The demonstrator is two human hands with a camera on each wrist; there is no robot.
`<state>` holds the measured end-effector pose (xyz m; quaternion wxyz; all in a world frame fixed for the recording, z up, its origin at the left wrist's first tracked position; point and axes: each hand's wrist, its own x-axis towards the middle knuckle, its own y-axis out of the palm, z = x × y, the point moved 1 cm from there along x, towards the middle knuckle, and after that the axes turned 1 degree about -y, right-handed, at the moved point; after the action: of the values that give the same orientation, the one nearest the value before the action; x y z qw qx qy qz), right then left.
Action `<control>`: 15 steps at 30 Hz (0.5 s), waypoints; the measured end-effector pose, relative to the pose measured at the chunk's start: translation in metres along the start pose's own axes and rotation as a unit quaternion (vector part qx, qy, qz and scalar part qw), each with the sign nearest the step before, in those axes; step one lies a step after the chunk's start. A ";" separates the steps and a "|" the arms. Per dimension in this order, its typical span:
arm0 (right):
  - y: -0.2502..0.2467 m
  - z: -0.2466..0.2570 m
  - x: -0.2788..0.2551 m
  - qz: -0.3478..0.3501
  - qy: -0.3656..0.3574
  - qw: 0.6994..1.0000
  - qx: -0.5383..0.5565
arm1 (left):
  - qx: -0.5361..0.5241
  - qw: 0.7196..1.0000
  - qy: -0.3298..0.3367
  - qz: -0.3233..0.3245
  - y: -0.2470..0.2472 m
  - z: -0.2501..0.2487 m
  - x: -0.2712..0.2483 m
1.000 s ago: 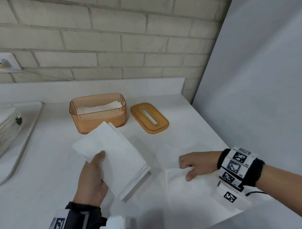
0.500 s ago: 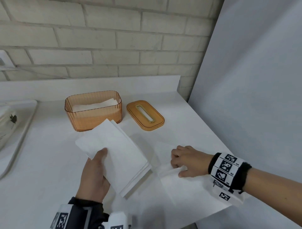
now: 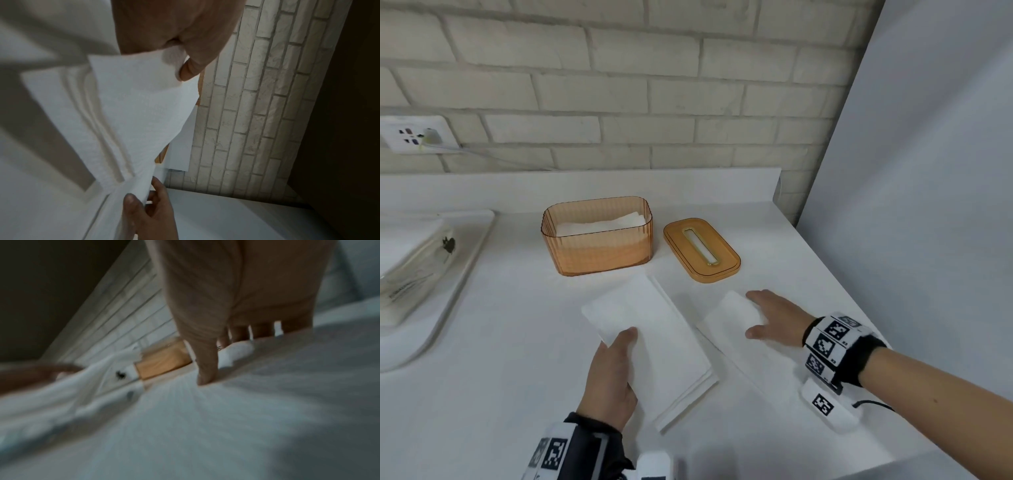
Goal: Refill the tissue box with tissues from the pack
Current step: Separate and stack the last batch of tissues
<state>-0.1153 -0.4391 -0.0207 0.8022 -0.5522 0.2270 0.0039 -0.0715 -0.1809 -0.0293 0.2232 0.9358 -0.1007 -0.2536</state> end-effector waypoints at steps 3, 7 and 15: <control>0.001 -0.003 0.002 -0.048 0.064 0.991 -0.108 | 0.007 1.000 -0.006 -0.021 -0.003 0.007 0.002; 0.003 -0.006 0.006 0.014 0.093 0.993 -0.076 | 0.018 0.999 -0.003 -0.029 -0.001 0.010 0.003; -0.055 0.049 -0.012 0.034 -0.166 0.846 0.505 | 0.027 0.999 0.010 -0.036 0.006 0.010 0.013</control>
<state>-0.0943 -0.4141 0.0466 0.9953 -0.0541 0.0794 0.0076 -0.0658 -0.1941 -0.0397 0.1899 0.9470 -0.0709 -0.2491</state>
